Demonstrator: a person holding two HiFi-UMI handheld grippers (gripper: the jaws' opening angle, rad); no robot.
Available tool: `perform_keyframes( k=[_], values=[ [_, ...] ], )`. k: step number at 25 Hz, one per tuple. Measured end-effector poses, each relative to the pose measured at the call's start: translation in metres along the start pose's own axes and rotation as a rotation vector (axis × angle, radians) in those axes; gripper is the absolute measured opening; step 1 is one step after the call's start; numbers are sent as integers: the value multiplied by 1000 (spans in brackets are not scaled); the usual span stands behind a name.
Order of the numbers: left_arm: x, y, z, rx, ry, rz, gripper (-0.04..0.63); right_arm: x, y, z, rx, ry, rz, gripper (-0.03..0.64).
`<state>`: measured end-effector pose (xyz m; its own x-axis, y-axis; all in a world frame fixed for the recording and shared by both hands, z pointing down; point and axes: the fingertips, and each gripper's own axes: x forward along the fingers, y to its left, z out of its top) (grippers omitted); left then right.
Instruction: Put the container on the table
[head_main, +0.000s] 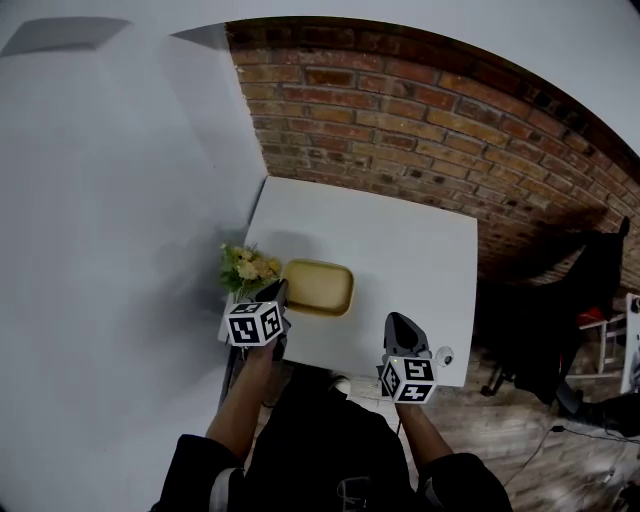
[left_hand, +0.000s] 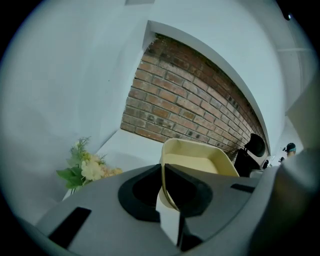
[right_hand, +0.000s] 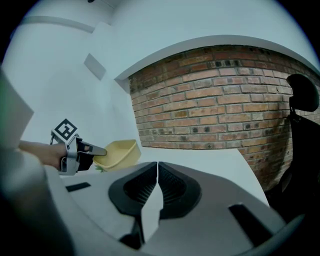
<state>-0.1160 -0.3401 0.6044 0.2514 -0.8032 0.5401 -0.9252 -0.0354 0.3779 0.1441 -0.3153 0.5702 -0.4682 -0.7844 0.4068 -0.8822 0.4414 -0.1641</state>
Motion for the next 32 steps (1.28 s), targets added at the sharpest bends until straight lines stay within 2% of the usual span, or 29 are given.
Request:
perform_keyframes(
  k=[17,24,32],
  values=[
    [89,72,97,36,-2,9,28,96,16,35,-21,52,-5,26],
    [129,105,114,36,26,5,28,139,33,43,-12,90,0,26],
    [164,142,123,14,47,27,28,192,58,49,-35,127,53,26]
  ],
)
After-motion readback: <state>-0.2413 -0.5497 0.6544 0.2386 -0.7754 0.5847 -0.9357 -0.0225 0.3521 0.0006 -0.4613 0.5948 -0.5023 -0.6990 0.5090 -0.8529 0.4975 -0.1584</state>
